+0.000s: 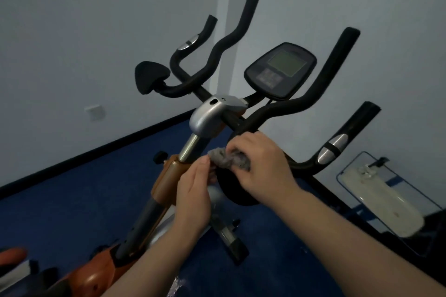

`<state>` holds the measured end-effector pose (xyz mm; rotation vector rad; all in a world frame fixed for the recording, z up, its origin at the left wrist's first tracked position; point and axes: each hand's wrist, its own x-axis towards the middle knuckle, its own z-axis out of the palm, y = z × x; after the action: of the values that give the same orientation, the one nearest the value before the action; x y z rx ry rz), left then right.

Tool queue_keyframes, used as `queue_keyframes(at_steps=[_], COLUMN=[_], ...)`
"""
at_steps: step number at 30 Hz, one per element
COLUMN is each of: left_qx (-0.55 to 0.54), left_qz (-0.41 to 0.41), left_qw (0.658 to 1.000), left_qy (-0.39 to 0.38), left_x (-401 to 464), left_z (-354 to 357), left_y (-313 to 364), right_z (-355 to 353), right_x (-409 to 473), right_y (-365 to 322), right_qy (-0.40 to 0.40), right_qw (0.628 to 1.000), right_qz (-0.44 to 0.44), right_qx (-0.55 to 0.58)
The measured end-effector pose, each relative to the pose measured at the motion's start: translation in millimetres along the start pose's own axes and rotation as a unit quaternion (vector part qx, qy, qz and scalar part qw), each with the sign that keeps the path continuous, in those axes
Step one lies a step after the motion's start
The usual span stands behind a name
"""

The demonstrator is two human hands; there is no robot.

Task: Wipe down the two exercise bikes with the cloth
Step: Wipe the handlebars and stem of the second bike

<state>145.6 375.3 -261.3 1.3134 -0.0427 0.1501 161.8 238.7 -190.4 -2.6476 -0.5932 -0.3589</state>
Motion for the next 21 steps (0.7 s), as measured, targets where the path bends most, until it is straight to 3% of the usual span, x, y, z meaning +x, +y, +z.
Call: queue_keyframes(at_steps=[3, 6, 7, 11, 14, 16, 17, 19, 21], left_qx=[0.023, 0.039, 0.040, 0.049, 0.053, 0.076, 0.096, 0.142, 0.197], left_qz=[0.010, 0.007, 0.005, -0.005, -0.008, 0.010, 0.020, 0.035, 0.047], left_qw=[0.999, 0.999, 0.998, 0.997, 0.994, 0.990, 0.986, 0.978, 0.966], left_qy=[-0.022, -0.037, -0.041, -0.058, -0.092, -0.121, -0.135, -0.152, -0.158], left_x=[4, 10, 12, 16, 22, 28, 32, 40, 45], left_z=[-3, -4, -4, -2, 0, 1, 2, 8, 17], left_y=[-4, -6, -5, -3, 1, 5, 6, 8, 5], right_z=[4, -18, -24, -10, -4, -27, -39, -55, -46], right_x=[-23, -18, -10, -2, -34, -48, -49, -43, -31], right_y=[-3, 6, 7, -2, -12, -8, -3, 5, 10], right_qy=[-0.129, -0.253, -0.247, -0.045, -0.107, -0.179, -0.178, -0.083, 0.079], right_qw=[0.987, 0.967, 0.969, 0.996, 0.992, 0.983, 0.983, 0.982, 0.951], right_qz=[-0.053, -0.006, 0.021, 0.079, 0.031, 0.026, 0.048, 0.134, 0.245], right_qx=[-0.076, -0.010, 0.020, 0.005, -0.055, -0.040, -0.002, 0.104, 0.169])
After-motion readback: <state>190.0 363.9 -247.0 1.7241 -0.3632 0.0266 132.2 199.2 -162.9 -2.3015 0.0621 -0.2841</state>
